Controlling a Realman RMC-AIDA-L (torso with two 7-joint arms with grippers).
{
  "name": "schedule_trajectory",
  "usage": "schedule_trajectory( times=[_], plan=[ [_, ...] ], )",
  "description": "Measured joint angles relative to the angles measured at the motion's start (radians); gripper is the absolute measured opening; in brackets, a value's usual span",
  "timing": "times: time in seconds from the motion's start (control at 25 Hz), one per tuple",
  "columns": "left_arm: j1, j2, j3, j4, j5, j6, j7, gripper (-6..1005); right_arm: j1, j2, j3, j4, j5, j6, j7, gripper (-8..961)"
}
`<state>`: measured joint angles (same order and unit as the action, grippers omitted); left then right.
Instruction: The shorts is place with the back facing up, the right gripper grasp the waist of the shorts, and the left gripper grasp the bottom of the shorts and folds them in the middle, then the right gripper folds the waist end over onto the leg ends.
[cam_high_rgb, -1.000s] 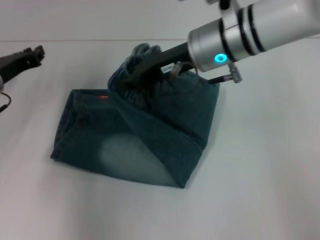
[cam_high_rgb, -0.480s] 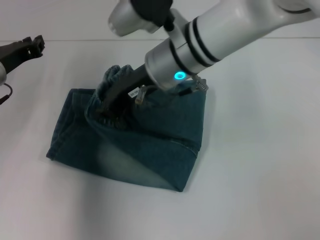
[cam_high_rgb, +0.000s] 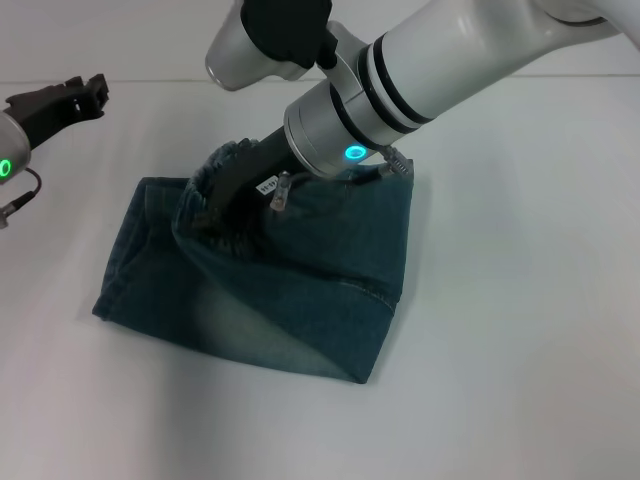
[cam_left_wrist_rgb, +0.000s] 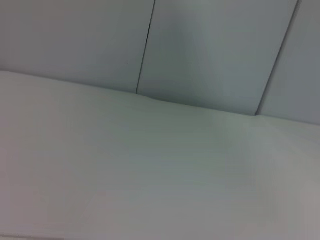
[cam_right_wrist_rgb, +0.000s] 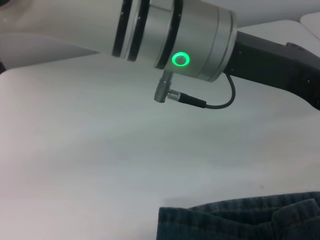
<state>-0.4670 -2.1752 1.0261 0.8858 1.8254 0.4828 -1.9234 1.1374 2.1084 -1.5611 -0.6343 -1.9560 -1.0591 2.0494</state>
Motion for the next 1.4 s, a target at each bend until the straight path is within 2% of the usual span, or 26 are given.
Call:
schedule_trajectory(
  times=[0.2,0.4,0.64,0.76,0.96,1.0,1.08,1.24,1.4],
  plan=[
    [-0.01,0.0,0.017,-0.019,0.0,-0.011,0.0,267,0.006,0.002,-0.008,-0.001,-0.016,0.0,-0.086,244],
    [-0.018,0.001,0.02,-0.034,0.0,-0.018,0.0,268,0.009,0.002,-0.031,-0.013,-0.017,-0.004,-0.179,350],
    [-0.02,0.002,0.021,-0.034,0.0,-0.018,0.0,269,-0.042,0.001,-0.047,-0.069,-0.016,0.071,-0.181,477],
    [-0.024,0.002,0.026,-0.034,0.0,-0.019,0.0,270,-0.045,0.0,-0.045,-0.086,-0.013,0.083,-0.176,729],
    [-0.027,0.003,0.034,-0.038,0.0,-0.02,0.0,271,-0.054,-0.001,-0.043,-0.136,-0.003,0.072,-0.166,929],
    [-0.027,0.003,0.033,-0.039,0.0,-0.021,0.0,271,-0.062,-0.001,-0.045,-0.149,0.0,0.069,-0.162,927],
    [-0.027,0.003,0.03,-0.038,0.0,-0.021,-0.002,272,-0.113,-0.001,-0.047,-0.213,0.022,0.061,-0.155,924],
    [-0.008,0.0,0.023,-0.014,-0.013,0.006,-0.01,273,-0.293,-0.006,-0.048,-0.379,0.093,0.059,-0.162,919],
    [0.025,0.0,-0.042,0.03,-0.032,0.16,-0.01,274,-0.482,-0.011,-0.047,-0.538,0.174,0.026,-0.183,916]
  ],
)
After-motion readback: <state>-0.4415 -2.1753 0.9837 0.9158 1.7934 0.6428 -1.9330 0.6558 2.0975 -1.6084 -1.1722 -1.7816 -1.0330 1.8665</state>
